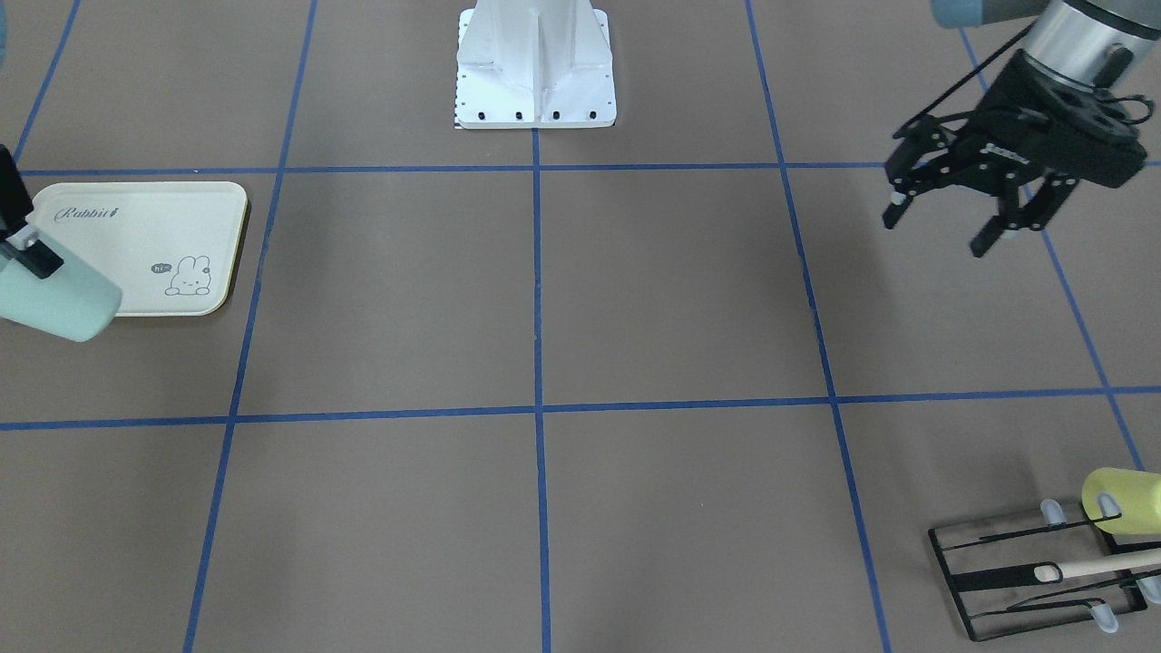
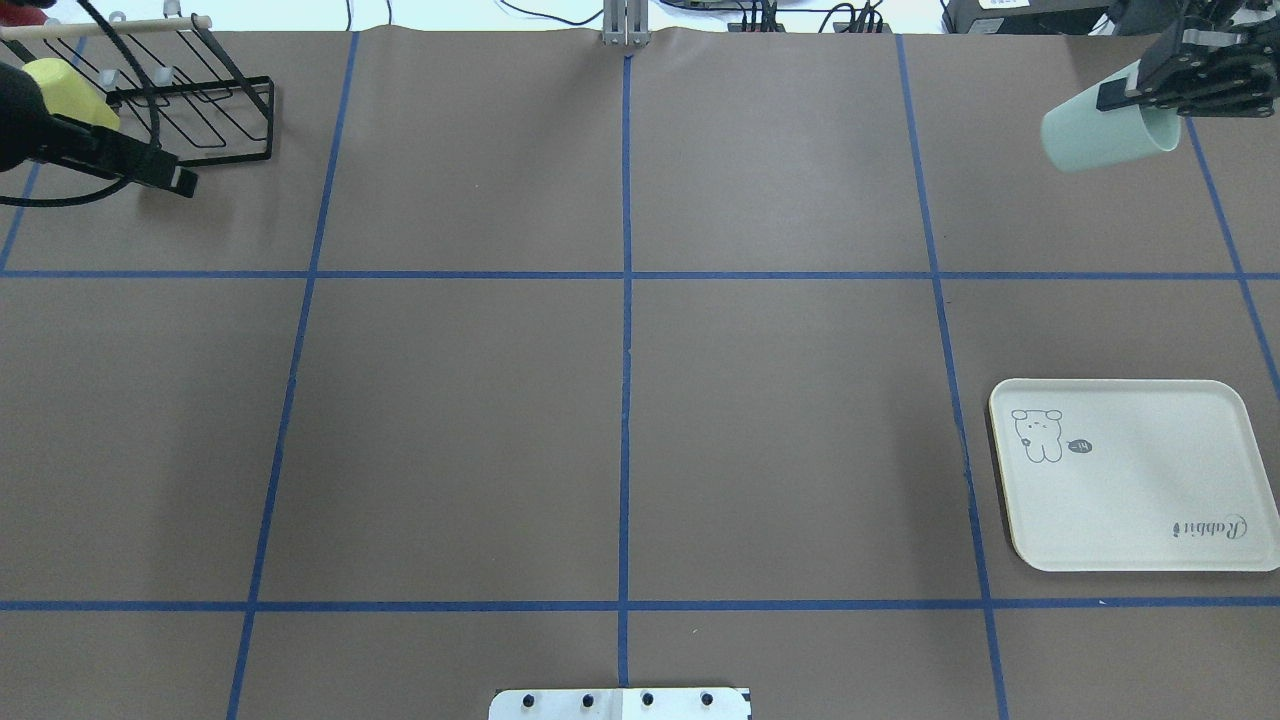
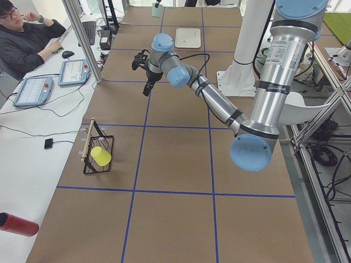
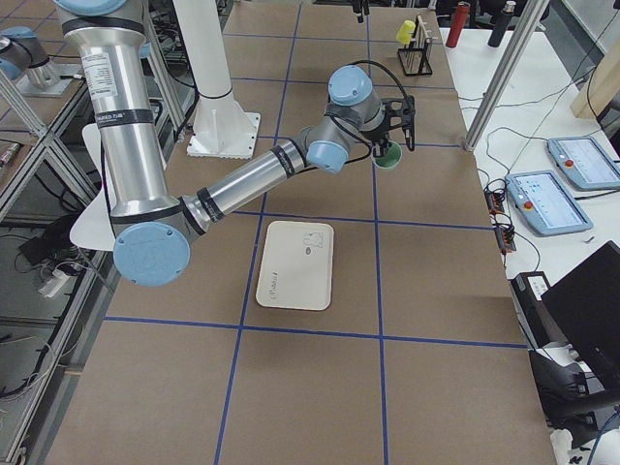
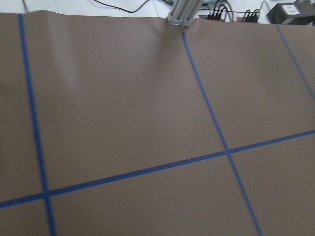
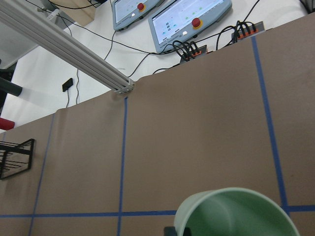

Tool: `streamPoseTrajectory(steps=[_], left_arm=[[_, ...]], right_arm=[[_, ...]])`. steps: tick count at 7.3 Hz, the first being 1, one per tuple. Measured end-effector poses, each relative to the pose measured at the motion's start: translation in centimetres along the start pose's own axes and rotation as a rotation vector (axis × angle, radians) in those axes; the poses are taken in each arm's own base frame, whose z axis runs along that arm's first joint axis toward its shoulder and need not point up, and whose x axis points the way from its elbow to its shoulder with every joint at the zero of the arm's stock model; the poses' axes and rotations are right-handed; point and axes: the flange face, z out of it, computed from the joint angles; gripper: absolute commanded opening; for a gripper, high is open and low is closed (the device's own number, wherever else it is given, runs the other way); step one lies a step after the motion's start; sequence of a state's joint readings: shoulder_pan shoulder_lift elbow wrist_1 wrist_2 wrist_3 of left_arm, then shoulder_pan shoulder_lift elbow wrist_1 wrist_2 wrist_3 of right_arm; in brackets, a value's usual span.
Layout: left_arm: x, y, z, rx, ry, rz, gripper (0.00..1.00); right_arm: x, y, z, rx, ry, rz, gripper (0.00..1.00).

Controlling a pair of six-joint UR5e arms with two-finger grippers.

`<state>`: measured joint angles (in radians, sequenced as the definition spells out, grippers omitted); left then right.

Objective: Left arm grabs green cup and hands to right arm on tray

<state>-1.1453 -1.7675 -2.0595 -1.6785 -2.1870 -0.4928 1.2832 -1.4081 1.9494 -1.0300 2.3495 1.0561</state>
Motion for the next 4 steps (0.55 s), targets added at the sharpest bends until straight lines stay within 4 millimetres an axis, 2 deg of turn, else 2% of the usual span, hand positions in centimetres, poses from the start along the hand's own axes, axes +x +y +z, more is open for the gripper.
streamPoseTrajectory(steps=[2, 3, 4], left_arm=[[-9.1, 2.8, -1.7, -0.086, -0.105, 0.046, 1.0], [-13.9, 5.0, -1.9, -0.129, -0.13, 0.035, 1.0], [-19.0, 7.3, -1.1, -0.182, -0.145, 0.0, 1.0]], right_arm=[[4.1, -1.4, -1.2, -0.046, 0.125, -0.088, 0.0], [6.2, -2.1, -1.8, -0.083, 0.185, -0.137, 0.0], [8.3, -2.5, -2.3, -0.124, 0.231, -0.185, 0.0]])
